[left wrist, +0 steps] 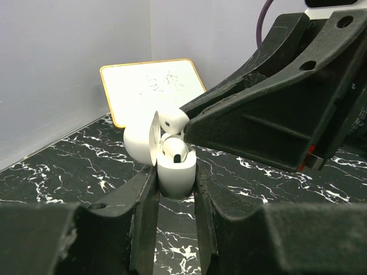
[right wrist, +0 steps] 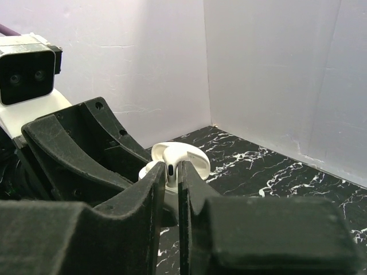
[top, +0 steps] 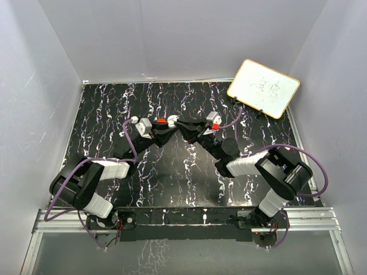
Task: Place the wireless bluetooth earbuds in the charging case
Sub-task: Place the earbud in the charging case, then close the charging case.
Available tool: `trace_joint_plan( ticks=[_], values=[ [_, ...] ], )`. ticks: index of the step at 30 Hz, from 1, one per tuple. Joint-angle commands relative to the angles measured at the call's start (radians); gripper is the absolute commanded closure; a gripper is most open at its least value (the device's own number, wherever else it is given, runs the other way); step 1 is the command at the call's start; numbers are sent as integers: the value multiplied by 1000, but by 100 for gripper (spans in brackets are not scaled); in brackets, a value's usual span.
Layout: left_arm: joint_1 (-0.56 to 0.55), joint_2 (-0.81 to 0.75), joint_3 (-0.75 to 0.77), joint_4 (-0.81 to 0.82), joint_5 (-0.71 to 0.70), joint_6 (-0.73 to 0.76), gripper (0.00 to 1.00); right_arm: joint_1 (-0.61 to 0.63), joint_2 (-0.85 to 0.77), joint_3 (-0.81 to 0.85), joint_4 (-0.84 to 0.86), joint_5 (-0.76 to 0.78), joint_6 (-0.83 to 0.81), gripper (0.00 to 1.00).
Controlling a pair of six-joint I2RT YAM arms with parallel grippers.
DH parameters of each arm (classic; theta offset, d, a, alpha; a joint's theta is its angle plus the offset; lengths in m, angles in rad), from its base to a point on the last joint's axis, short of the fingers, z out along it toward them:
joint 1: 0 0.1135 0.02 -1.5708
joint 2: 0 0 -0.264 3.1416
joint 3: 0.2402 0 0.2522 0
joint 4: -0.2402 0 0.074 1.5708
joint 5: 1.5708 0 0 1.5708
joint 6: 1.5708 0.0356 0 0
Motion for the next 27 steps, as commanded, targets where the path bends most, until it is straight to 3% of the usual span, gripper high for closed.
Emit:
trace_joint_plan(
  ticks=[1,8,15,18,22,27],
  values=[
    [2,-25,38,55,-10,23,100,5,-31,-20,332,32,-15,84],
    [2,-26,34,45,-11,31,100,5,-94,-50,335,106,-58,70],
    [2,-35,6,12,4,83,100,3,-232,-97,258,189,-130,64],
    [2,-42,-18,-17,19,130,100,0,-323,-51,-30,271,-122,64],
    [4,-40,-31,-58,45,189,100,-8,-381,159,-668,352,-97,56],
    [3,-18,-11,-142,103,281,100,-11,-362,298,-976,310,-102,40]
  ],
)
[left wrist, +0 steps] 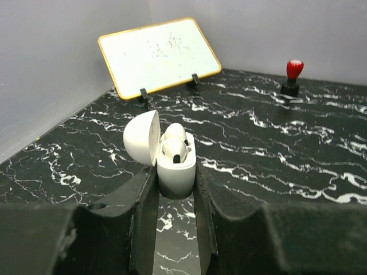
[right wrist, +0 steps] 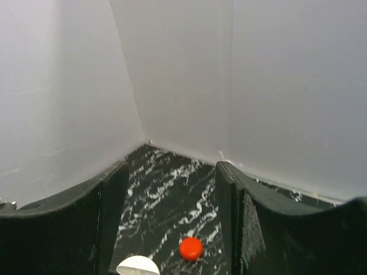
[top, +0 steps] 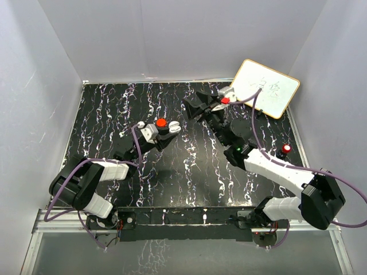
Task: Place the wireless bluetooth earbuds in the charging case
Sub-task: Close the charging case.
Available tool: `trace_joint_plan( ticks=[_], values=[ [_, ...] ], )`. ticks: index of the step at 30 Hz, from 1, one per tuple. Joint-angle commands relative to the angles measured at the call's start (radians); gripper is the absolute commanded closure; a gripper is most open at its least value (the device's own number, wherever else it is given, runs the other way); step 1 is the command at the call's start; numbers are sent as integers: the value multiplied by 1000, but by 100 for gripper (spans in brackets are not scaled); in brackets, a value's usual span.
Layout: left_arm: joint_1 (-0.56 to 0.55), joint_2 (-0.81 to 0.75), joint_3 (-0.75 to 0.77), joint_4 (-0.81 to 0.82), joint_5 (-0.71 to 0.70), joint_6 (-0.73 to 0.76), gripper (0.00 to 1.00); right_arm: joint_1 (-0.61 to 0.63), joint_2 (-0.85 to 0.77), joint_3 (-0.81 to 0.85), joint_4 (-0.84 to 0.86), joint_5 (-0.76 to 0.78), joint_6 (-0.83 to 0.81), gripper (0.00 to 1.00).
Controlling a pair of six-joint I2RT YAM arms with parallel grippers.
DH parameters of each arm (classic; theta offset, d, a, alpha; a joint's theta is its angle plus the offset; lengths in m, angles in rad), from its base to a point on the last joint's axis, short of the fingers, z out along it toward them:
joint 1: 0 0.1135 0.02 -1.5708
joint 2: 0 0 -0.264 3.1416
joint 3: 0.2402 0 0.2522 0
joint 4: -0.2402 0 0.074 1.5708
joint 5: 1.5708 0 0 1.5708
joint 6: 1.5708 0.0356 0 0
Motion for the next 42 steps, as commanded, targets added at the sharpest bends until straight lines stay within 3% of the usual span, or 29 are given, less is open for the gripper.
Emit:
trace_joint_plan(
  ticks=[1,8,11,34,38,42],
  values=[
    [1,-7,22,-46,76,126,100,-9,7,103,-406,-11,-8,38],
    [1,38,92,-161,154,251,100,-31,132,292,-712,-59,41,33],
    [1,49,105,-173,178,290,100,-46,172,329,-766,-97,67,33],
    [1,59,159,-336,292,487,100,-149,249,315,-818,-366,161,33],
    [1,61,181,-373,257,494,100,-149,238,281,-820,-383,162,35],
    [1,73,209,-388,135,447,100,-150,217,238,-819,-381,171,35]
  ],
)
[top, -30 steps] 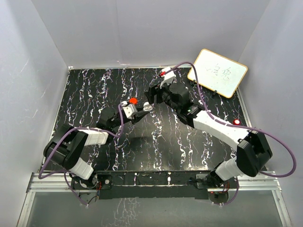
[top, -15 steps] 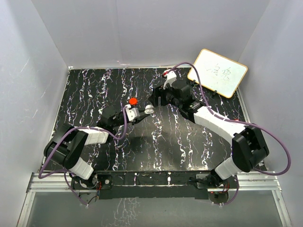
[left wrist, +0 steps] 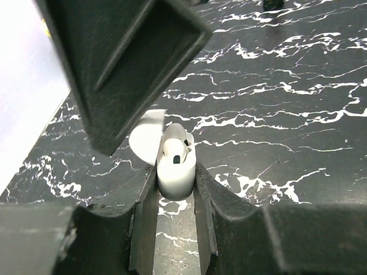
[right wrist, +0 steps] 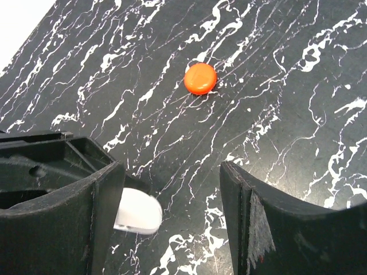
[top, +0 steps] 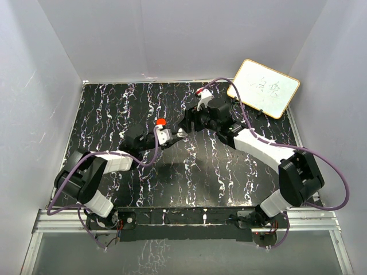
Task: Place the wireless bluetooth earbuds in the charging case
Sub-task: Close the charging case, then place the charging case at the center of the board.
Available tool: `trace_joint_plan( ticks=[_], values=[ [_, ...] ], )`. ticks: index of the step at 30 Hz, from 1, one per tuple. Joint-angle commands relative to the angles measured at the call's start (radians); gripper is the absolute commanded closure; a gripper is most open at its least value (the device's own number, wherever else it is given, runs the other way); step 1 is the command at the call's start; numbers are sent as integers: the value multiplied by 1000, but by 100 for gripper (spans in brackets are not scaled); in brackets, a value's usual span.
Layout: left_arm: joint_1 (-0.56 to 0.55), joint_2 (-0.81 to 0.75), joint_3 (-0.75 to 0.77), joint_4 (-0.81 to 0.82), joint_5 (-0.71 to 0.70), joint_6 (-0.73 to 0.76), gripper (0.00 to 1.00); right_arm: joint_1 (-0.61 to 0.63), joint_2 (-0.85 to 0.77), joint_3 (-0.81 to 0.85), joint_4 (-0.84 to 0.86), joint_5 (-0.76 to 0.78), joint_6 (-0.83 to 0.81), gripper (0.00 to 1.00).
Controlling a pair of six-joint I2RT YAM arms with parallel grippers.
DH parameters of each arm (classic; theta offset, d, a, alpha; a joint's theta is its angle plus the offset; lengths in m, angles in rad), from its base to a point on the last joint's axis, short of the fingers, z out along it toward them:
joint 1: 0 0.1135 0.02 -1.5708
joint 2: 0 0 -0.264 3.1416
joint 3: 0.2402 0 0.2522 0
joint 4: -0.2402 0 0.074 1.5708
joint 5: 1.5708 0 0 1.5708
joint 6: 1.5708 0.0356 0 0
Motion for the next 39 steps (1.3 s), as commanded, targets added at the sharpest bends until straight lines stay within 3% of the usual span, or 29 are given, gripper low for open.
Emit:
trace_joint_plan(
  ticks=[1,8,17,25,30,39],
  values=[
    [2,13,61,-8,-107,-13,100,-6,-50,-42,25,-20,16,35],
    [3,41,75,18,-186,-60,100,-6,-96,-83,44,48,22,36],
    [3,99,139,-167,-347,-251,100,-23,-259,-189,132,393,69,31],
    [6,184,197,-252,-401,-437,100,-39,-330,-249,154,414,42,29],
    [8,240,288,-411,-422,-509,100,-42,-355,-283,175,418,37,27],
    [10,294,324,-460,-449,-576,100,-47,-363,-299,186,416,34,26]
  ],
)
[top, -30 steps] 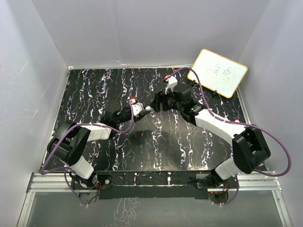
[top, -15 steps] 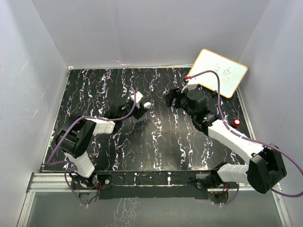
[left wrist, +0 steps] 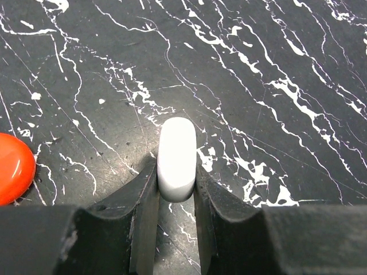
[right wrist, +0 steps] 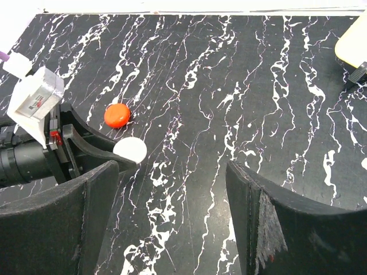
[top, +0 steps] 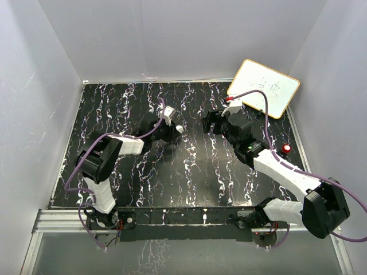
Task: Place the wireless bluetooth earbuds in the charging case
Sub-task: Place the charging case at the center of the board.
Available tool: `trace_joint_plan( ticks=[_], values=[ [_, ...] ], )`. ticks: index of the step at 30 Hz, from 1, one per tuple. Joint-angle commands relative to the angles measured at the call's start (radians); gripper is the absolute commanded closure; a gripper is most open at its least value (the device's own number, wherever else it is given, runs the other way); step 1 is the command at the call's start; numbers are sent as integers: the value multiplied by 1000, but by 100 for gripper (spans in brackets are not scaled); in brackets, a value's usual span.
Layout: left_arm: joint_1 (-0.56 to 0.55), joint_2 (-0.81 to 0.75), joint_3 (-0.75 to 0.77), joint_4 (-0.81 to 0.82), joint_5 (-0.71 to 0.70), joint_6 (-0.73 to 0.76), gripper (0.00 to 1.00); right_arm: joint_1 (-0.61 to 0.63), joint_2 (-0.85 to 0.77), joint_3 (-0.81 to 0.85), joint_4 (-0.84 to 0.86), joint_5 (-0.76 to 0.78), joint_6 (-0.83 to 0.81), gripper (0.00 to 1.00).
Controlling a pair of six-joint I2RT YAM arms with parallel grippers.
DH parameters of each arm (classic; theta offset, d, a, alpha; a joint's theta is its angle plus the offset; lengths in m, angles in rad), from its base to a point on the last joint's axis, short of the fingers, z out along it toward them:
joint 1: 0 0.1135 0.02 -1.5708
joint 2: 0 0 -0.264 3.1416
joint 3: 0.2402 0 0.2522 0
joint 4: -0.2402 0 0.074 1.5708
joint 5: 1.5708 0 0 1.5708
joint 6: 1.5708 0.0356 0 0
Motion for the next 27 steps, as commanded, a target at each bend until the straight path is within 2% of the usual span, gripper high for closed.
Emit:
trace_joint_plan(
  ticks=[1,8,14,15,19,20,23,27],
  values=[
    [6,20,40,-49,-37,-52,100,-9,-27,-7,78,13,-8,26],
    [11,54,71,-103,-89,-93,100,-11,-12,-5,81,3,-2,26],
    [15,35,56,-89,-102,-96,100,-12,-12,-7,82,0,0,27],
    [16,37,62,-101,-97,-95,92,-12,-13,-7,82,-1,0,26],
    [18,13,48,-100,-134,-106,47,-12,-8,-5,82,-10,2,27],
    [19,-4,38,-94,-157,-110,39,-12,-6,-4,82,-13,1,27],
    [20,-92,5,-98,-228,-115,23,-12,-6,-4,84,-18,2,27],
    [24,-235,-36,-138,-364,-129,7,-14,-4,-9,88,-15,1,27]
  ],
)
